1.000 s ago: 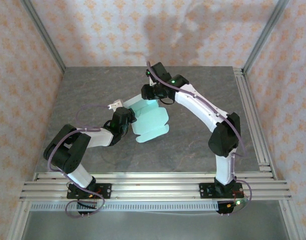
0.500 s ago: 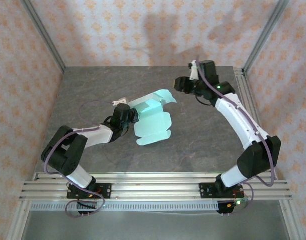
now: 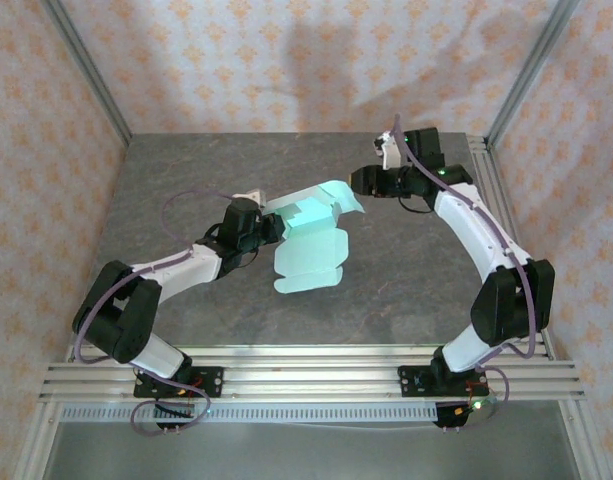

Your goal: Fold the paper box

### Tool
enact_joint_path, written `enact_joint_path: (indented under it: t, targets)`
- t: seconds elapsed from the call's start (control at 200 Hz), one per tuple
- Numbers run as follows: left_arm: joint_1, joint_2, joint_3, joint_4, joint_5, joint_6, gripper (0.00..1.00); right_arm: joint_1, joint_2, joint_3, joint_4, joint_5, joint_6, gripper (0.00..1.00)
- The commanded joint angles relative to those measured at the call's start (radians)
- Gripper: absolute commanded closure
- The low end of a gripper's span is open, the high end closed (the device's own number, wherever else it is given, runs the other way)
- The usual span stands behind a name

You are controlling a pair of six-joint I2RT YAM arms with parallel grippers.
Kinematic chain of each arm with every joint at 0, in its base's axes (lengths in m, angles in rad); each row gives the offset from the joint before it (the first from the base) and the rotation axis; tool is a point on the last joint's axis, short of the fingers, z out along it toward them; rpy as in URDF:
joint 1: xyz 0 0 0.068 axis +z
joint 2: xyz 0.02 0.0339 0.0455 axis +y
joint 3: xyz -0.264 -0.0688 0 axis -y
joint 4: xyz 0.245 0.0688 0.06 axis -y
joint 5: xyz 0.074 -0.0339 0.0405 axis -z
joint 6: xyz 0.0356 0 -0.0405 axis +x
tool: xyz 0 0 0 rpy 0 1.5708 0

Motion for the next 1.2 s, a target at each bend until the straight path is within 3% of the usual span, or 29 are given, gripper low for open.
enact_joint_path:
  t: [0.0, 0.235, 0.38, 0.876, 1.191]
  targets:
    - [0.008, -0.030, 0.048, -0.050, 0.020, -0.003, 1.00, 0.043, -0.027, -0.024, -0.003, -0.056, -0.087, 0.54]
    - [0.008, -0.030, 0.068, -0.082, 0.011, -0.009, 1.00, 0.106, -0.038, -0.030, -0.035, -0.059, -0.179, 0.61]
    - [0.007, -0.031, 0.080, -0.112, 0.011, -0.009, 1.00, 0.157, -0.060, -0.055, -0.046, 0.009, -0.260, 0.61]
    - [0.007, -0.039, 0.074, -0.111, 0.021, -0.008, 1.00, 0.210, -0.067, -0.098, 0.076, 0.177, -0.255, 0.62]
    - [0.007, -0.029, 0.087, -0.116, 0.029, -0.003, 1.00, 0.267, -0.019, -0.068, 0.055, 0.271, -0.296, 0.64]
